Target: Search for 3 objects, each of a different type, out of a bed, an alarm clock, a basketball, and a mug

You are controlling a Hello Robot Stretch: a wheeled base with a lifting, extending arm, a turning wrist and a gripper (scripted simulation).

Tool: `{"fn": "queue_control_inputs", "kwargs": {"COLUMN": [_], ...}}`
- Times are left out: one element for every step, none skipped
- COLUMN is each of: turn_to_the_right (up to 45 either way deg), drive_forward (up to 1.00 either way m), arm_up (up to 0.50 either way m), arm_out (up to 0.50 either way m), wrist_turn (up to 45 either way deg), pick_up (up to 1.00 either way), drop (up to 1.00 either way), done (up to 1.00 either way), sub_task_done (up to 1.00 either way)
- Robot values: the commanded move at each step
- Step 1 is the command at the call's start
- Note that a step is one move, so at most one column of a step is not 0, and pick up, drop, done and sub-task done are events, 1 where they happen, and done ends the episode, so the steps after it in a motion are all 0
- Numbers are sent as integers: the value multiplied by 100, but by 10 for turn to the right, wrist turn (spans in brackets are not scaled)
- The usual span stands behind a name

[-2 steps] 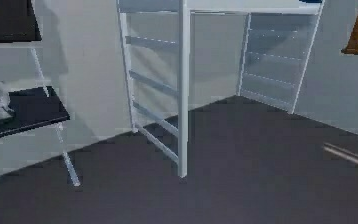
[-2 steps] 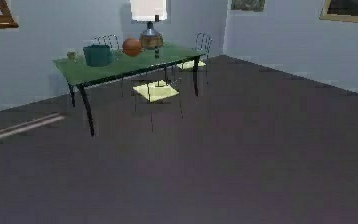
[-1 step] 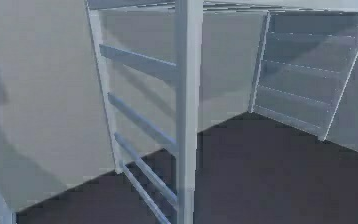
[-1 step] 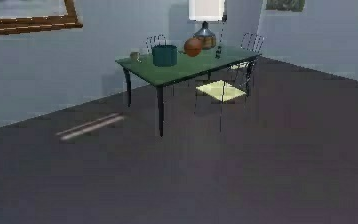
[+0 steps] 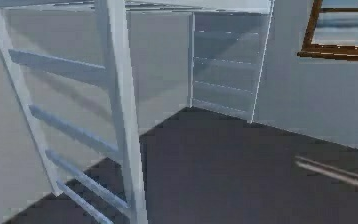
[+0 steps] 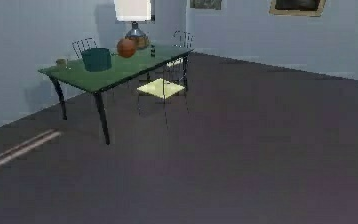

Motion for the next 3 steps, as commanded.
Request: {"fn": "queue_control_inputs", "kwargs": {"turn_to_the_right": [0,330,0], "drive_forward": [0,0,30], "arm_up": [0,0,0], "arm_out": [0,0,0], "wrist_turn": [0,0,0], "pick_up": [0,0,0], "drop": [0,0,0], "done": [0,0,0], "sub_task_done": [100,0,0]}}
